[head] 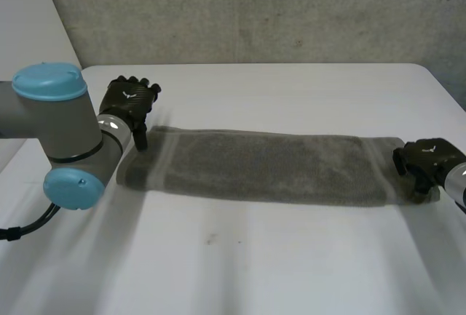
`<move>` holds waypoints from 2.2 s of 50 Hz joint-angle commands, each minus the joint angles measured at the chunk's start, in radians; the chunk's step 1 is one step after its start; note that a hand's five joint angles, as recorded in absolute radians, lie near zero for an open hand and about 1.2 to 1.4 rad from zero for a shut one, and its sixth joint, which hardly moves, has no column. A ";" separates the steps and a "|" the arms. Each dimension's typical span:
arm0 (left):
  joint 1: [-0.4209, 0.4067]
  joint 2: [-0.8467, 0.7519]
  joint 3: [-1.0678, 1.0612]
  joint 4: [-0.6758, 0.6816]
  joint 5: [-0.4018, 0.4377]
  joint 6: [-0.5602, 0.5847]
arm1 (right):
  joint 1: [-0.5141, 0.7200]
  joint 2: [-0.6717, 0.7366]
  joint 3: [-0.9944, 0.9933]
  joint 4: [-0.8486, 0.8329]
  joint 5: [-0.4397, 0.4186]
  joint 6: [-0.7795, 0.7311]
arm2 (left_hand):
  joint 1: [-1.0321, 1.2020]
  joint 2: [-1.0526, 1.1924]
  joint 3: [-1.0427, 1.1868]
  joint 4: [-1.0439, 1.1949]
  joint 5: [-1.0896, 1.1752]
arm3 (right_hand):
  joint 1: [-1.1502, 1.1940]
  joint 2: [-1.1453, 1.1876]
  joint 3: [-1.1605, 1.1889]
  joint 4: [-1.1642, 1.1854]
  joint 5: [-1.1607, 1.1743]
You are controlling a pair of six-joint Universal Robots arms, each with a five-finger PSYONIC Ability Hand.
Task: Fold the towel.
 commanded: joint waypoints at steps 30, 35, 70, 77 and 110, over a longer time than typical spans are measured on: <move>-0.002 0.121 -0.044 0.017 -0.006 -0.072 | -0.014 -0.005 -0.357 -0.037 0.154 -0.214 | 0.006 0.012 0.010 0.012 -0.029 | 0.722 0.720 0.719 0.722 0.722; -0.004 0.118 -0.044 0.019 -0.006 -0.072 | 0.226 -0.001 -0.374 -0.038 0.151 -0.169 | 0.006 0.012 0.010 0.012 -0.029 | 0.722 0.720 0.719 0.722 0.722; -0.010 0.114 -0.071 0.022 -0.001 -0.069 | 0.409 -0.120 -0.027 -0.098 0.122 0.239 | 0.006 0.012 0.010 0.012 -0.029 | -0.499 -0.501 -0.502 -0.499 -0.500; -0.044 0.110 -0.082 0.027 -0.001 -0.066 | 0.219 -0.143 0.108 -0.084 0.001 0.215 | 0.009 0.015 0.012 0.015 -0.027 | -0.499 -0.501 -0.502 -0.499 -0.500; -0.390 -0.134 0.189 0.085 0.072 -0.297 | 0.119 -0.143 0.260 -0.150 -0.049 0.121 | 0.138 0.144 0.142 0.144 0.103 | -0.499 -0.501 -0.502 -0.499 -0.500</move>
